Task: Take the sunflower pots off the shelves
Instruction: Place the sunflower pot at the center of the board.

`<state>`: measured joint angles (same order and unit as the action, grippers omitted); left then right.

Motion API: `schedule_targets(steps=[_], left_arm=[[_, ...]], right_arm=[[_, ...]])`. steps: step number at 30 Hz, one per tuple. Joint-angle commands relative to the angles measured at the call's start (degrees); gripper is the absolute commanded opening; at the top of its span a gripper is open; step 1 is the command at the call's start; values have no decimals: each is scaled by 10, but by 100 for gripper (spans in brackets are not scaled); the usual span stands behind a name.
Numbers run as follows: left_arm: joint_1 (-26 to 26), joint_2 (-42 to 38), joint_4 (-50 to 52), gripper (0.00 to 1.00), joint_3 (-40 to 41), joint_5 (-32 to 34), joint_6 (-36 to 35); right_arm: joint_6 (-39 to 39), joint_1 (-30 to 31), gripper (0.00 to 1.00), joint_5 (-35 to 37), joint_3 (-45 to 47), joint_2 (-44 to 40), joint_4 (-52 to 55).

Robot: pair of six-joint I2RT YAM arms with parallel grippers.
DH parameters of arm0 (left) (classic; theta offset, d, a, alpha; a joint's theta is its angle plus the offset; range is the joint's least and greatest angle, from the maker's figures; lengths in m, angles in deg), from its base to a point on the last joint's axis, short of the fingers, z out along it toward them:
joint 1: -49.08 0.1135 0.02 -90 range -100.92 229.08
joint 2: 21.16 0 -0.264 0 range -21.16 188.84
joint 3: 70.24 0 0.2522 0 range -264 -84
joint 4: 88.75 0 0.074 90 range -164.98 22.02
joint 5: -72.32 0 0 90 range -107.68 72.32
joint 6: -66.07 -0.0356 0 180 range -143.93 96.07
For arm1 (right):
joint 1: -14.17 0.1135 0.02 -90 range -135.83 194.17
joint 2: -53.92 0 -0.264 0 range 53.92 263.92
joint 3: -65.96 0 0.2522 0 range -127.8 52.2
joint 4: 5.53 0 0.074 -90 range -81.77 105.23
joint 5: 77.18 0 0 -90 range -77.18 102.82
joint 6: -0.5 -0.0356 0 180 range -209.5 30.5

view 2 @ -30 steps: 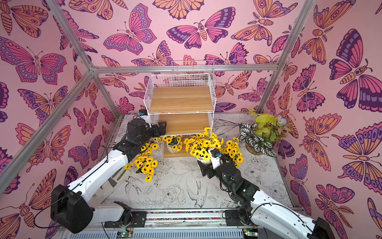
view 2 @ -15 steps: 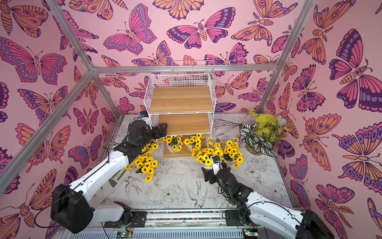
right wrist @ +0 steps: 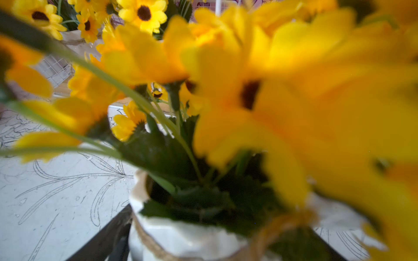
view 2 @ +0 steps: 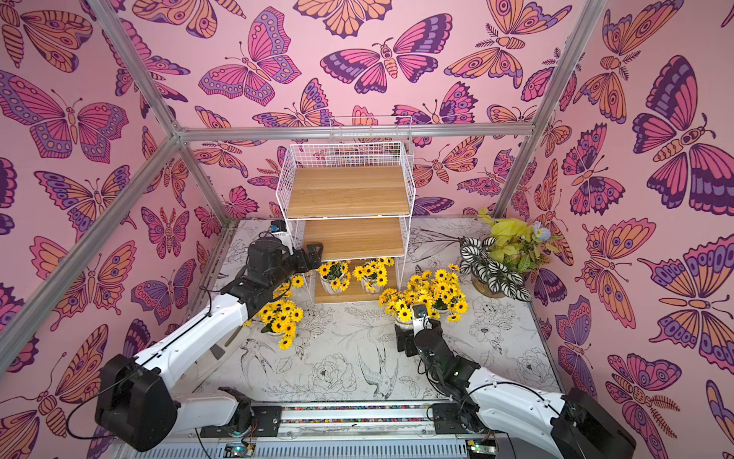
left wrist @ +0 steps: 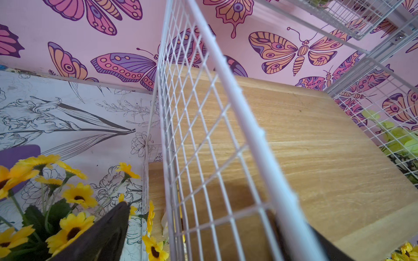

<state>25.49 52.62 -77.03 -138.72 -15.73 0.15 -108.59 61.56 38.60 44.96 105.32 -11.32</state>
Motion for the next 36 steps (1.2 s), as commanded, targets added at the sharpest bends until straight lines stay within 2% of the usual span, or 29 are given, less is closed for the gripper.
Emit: schedule_targets(steps=[1,8,15,24,32,33,35,36], left_arm=[[-9,-39,-3,100,26,-13,3],[-17,-80,16,100,50,-10,-3],[-29,-109,36,100,59,-13,-1],[-48,-148,67,100,71,-16,-11],[-58,-172,78,100,85,-18,-15],[-58,-173,79,100,86,-19,-14],[-61,-177,78,100,89,-19,-12],[-62,-178,79,100,90,-19,-12]], right_arm=[[-22,2,10,28,12,-4,-30],[-46,4,16,4,20,-17,-22],[-89,16,28,3,20,-27,23],[-147,66,47,64,20,-90,140],[-174,71,56,77,15,-92,176],[-176,71,60,79,14,-83,173],[-179,71,79,79,12,-64,165],[-182,72,82,78,11,-53,160]])
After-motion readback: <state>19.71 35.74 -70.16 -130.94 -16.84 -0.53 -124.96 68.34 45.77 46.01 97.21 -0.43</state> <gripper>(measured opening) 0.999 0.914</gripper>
